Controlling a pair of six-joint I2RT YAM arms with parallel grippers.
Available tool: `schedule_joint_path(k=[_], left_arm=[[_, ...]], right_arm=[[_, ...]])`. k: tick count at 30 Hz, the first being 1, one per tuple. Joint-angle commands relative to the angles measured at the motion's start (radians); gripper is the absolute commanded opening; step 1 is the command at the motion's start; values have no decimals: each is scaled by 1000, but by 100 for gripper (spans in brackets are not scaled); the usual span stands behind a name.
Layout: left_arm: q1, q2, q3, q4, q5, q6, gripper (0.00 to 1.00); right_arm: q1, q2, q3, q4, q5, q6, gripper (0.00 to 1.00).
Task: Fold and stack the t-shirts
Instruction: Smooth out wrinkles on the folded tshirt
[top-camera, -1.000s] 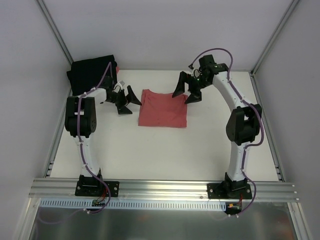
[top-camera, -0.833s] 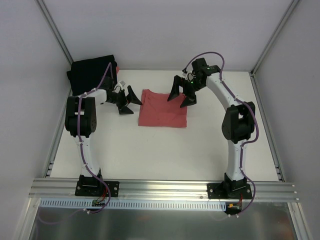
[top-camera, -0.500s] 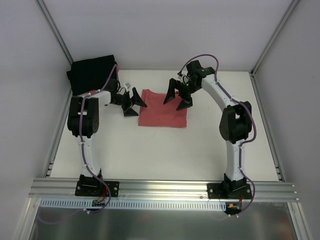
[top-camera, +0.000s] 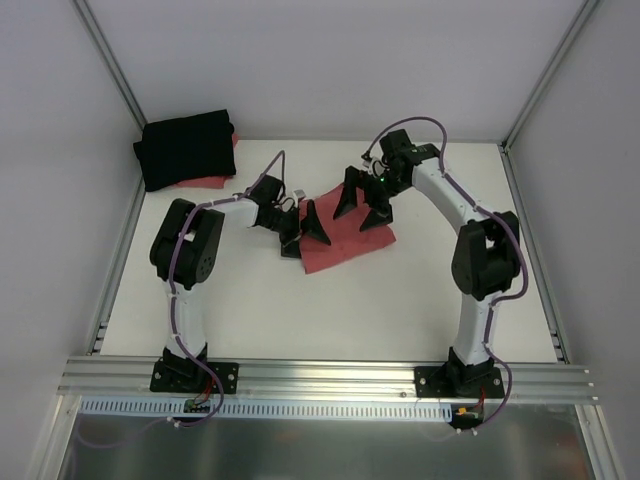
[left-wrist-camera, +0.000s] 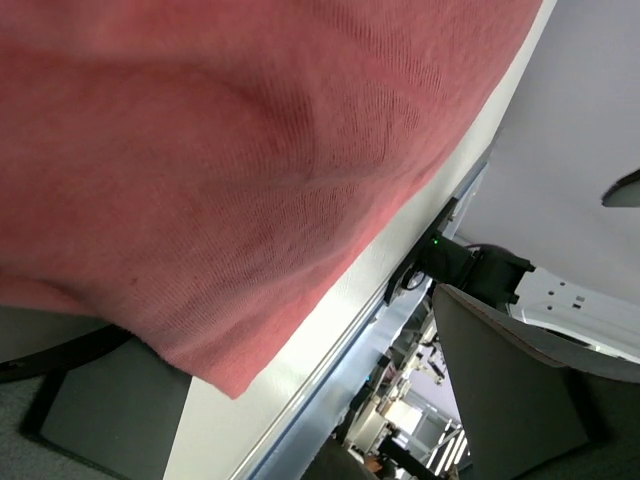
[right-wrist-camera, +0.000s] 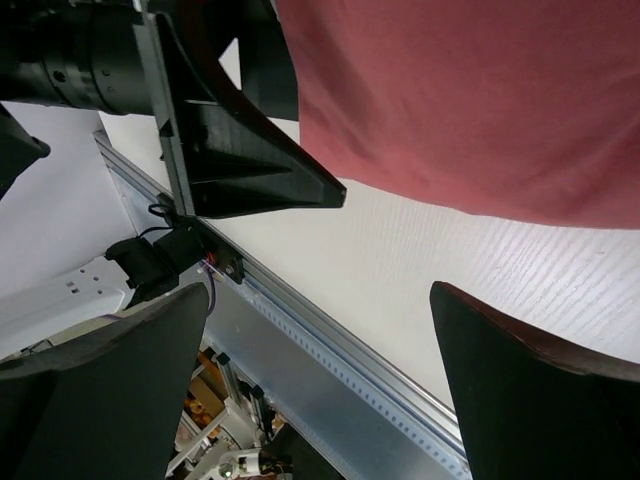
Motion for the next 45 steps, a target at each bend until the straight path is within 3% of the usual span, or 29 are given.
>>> schedule_joint_path(k=[1, 9, 18, 25, 36, 45], left_arm=[[-27, -32, -62, -35, -117, -21, 99], [-13, -202, -61, -205, -247, 96, 99], [52, -426, -112, -236, -414, 70, 99], [75, -486, -130, -261, -436, 74, 99], [81, -486, -118, -261, -417, 93, 99], [96, -479, -95, -272, -398, 147, 99]], right_arm=[[-3, -122, -87, 6, 16, -32, 99], [17, -232, -305, 64, 12, -56, 100], [93, -188, -402, 196, -2, -4, 100], [173, -56, -361, 289, -10, 62, 100], [224, 136, -193, 279, 19, 88, 100], [251, 107, -75, 172, 151, 13, 99]])
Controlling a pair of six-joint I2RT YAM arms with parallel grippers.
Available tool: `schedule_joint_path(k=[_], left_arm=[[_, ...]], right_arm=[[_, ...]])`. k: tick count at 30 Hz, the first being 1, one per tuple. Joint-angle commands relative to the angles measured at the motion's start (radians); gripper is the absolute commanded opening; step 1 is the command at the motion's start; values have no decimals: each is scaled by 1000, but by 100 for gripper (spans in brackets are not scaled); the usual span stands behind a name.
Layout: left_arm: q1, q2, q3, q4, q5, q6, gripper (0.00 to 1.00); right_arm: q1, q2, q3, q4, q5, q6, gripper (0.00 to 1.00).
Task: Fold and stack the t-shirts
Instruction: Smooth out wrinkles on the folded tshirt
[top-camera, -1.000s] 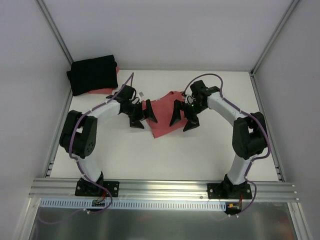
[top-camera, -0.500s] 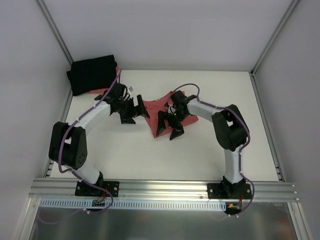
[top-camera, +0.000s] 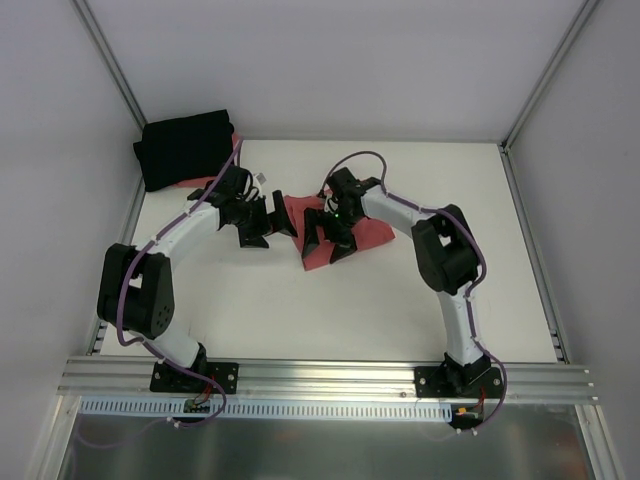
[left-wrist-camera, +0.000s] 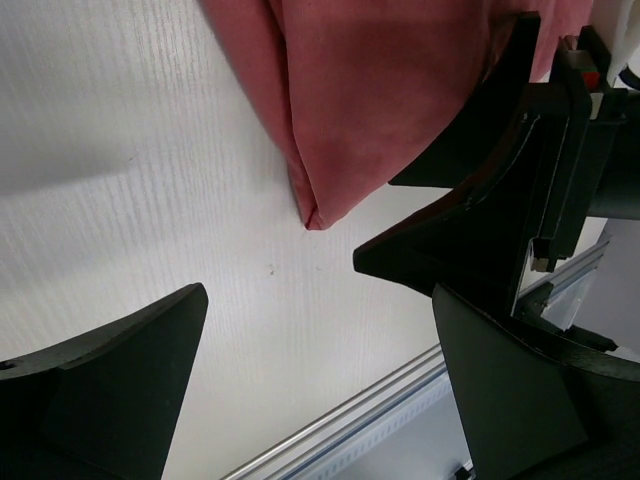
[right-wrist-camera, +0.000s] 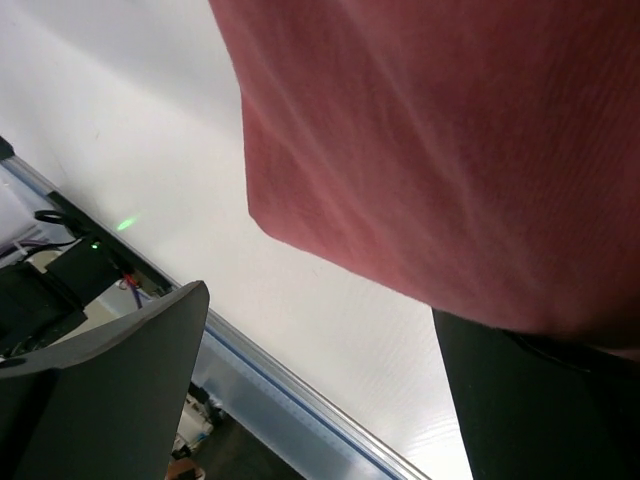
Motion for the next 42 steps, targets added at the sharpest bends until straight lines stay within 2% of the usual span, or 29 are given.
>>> schedule_joint_path(k=[1, 4, 5, 6, 7, 8, 10, 11, 12, 13, 15, 17, 19, 22, 30, 38, 42], left_arm=[[20, -20, 35, -16, 22, 54, 99], [27, -37, 31, -17, 31, 68, 99], [27, -43, 25, -16, 32, 71, 99], [32, -56, 22, -11, 36, 76, 99], [35, -60, 17, -7, 40, 76, 99], [38, -76, 11, 1, 40, 79, 99], [43, -88, 3, 10, 33, 79, 99], [44, -97, -4, 22, 32, 80, 99], [49, -99, -6, 30, 37, 82, 99], [54, -103, -8, 35, 40, 79, 99], [67, -111, 2, 24, 31, 79, 99], [73, -138, 20, 7, -39, 102, 99], [78, -163, 31, -10, -105, 114, 99], [92, -198, 51, -40, -196, 129, 99], [116, -241, 18, -30, -210, 110, 99], [116, -246, -3, -37, -190, 119, 99], [116, -243, -21, -39, -190, 125, 99]], right_arm=[[27, -102, 68, -99, 85, -72, 99], [56, -243, 106, -215, 141, -106, 99], [65, -277, 145, -267, 214, -135, 99], [77, -305, 205, -408, 281, -165, 99], [125, -337, 374, -476, 482, -257, 99], [148, -343, 458, -569, 598, -299, 100], [183, -368, 529, -563, 833, -296, 100], [170, -411, 499, -505, 840, -218, 99], [142, -432, 448, -449, 744, -242, 99], [90, -446, 368, -399, 531, -264, 99], [74, -397, 382, -403, 503, -235, 98], [122, -289, 457, -485, 640, -268, 95], [168, -233, 460, -498, 728, -278, 95], [208, -127, 491, -526, 800, -293, 96], [225, 61, 577, -549, 814, -256, 97], [237, 86, 534, -518, 788, -227, 97], [271, 86, 537, -480, 699, -221, 98]])
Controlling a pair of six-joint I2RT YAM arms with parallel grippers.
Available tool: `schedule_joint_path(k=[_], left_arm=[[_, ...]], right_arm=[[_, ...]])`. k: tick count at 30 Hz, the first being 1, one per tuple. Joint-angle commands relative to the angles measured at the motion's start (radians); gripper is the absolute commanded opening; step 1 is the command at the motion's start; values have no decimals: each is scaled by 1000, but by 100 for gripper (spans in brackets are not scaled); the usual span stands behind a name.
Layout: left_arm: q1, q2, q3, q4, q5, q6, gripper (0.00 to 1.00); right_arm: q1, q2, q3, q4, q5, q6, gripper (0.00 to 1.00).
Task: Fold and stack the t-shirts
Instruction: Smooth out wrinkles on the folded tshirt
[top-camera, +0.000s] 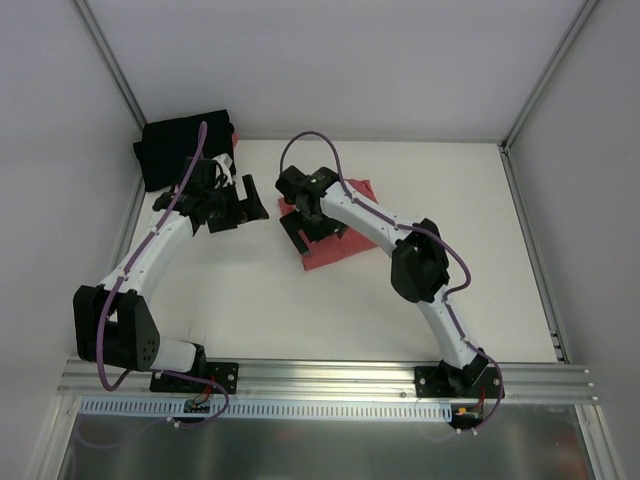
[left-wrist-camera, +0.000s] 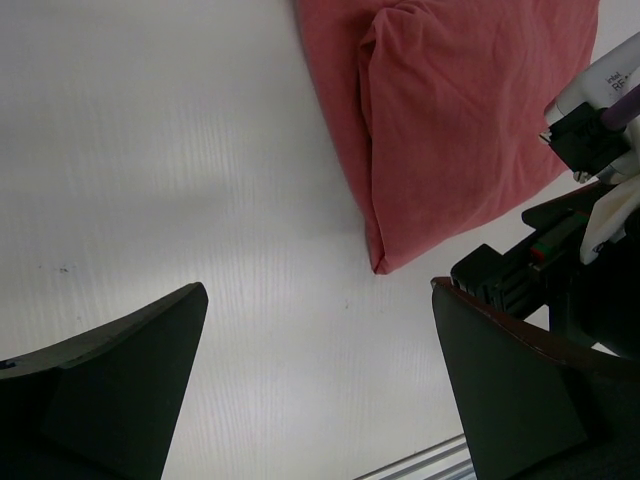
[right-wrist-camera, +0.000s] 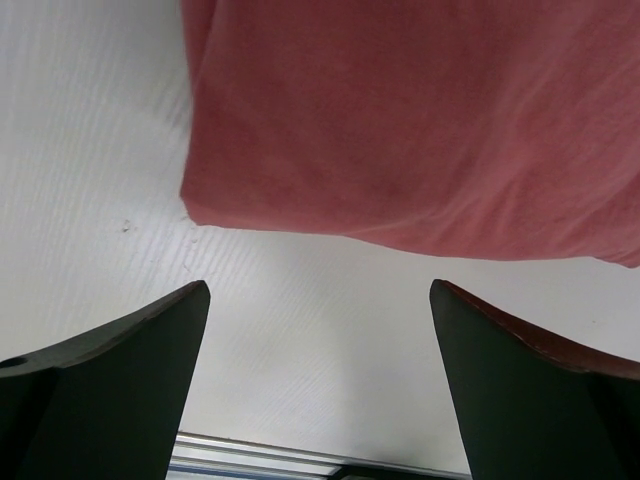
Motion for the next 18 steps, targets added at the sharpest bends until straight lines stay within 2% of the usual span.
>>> schedule_joint_path(k=[1, 6, 18], left_arm=[[7, -33, -22, -9, 5, 26, 99], [7, -30, -33, -6, 8, 23, 99], [16, -62, -7, -41, -20, 30, 99]], right_arm=[[37, -33, 24, 39, -78, 27, 99], [53, -22, 9, 105, -146, 38, 100], [51, 65, 7, 180, -149, 58, 99]])
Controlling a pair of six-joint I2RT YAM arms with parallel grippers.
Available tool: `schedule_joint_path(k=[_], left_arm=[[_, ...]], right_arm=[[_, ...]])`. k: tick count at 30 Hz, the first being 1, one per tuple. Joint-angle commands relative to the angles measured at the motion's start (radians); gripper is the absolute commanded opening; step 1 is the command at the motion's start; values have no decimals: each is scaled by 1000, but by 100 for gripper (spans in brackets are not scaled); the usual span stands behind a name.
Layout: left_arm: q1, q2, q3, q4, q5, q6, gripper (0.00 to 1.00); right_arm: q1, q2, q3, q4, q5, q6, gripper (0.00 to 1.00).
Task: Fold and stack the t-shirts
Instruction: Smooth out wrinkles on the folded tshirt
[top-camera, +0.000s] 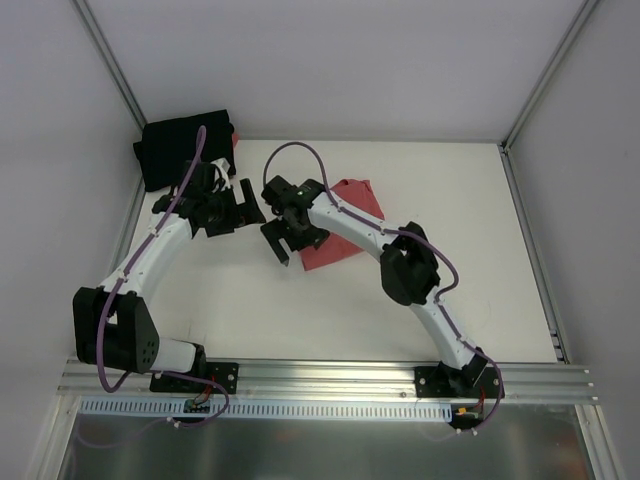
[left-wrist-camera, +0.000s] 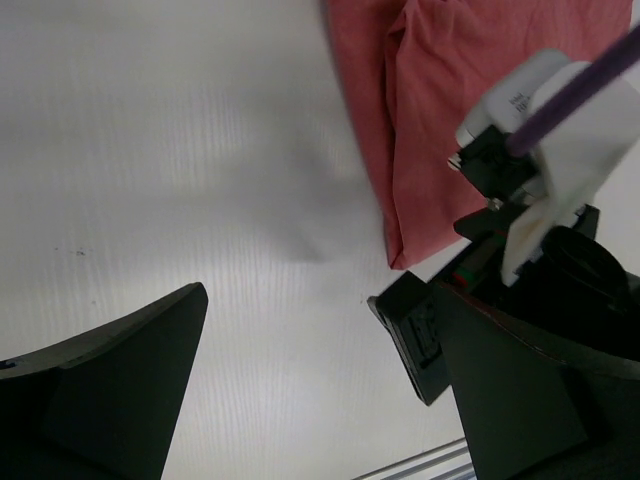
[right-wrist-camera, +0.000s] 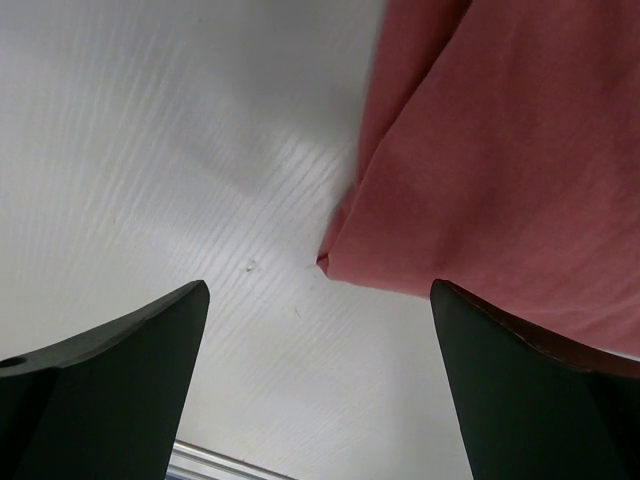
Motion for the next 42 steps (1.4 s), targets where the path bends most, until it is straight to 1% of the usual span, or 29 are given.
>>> schedule_joint_path(k=[1, 7, 11, 17, 18, 20, 21, 22, 23, 24, 25, 29, 33, 36, 37, 38, 40, 41, 42], left_arm=[[11, -58, 27, -42, -5, 24, 99], [16, -81, 50, -59, 0, -1, 99], [17, -106, 35, -51, 1, -8, 99], [28, -129, -8, -33, 1, -13, 99], [31, -132, -9, -33, 3, -13, 99], [36, -134, -12, -36, 1, -12, 99], [37, -134, -12, -36, 0, -8, 99], [37, -132, -11, -34, 1, -5, 99], [40, -132, -11, -36, 0, -4, 99], [42, -131, -11, -37, 0, -1, 99], [42, -129, -11, -36, -2, 1, 99], [45, -118, -32, -25, 7, -2, 99], [48, -80, -89, 50, 61, -34, 99], [48, 10, -129, 111, 192, -96, 99], [48, 36, -164, 143, 279, -120, 99], [48, 84, -190, 239, 321, -187, 98], [45, 119, -282, 375, 404, -295, 98], [42, 127, -305, 439, 409, -324, 98], [39, 139, -336, 546, 417, -349, 98]], right_arm=[[-6, 32, 14, 43, 4, 22, 99], [-9, 67, 31, 48, 64, 21, 99], [-20, 57, -14, 66, 130, 38, 98], [-25, 40, -77, 69, 201, 56, 87], [-25, 41, -84, 69, 202, 59, 80], [-26, 47, -86, 68, 202, 65, 72], [-25, 49, -83, 66, 201, 67, 59], [-26, 52, -83, 66, 201, 74, 49], [-26, 54, -80, 66, 198, 76, 34], [-25, 57, -78, 65, 201, 78, 11], [-25, 58, -74, 63, 199, 78, 1], [-25, 49, -67, 58, 193, 81, 0], [-25, 11, -64, 52, 195, 82, 0], [-26, -17, -55, 37, 204, 78, 1], [-28, -26, -41, 25, 207, 76, 0], [-28, -29, -34, 19, 207, 75, 1], [-28, -51, -15, 2, 210, 75, 1], [-28, -61, -15, -1, 211, 75, 0], [-29, -74, -14, -4, 213, 76, 0]])
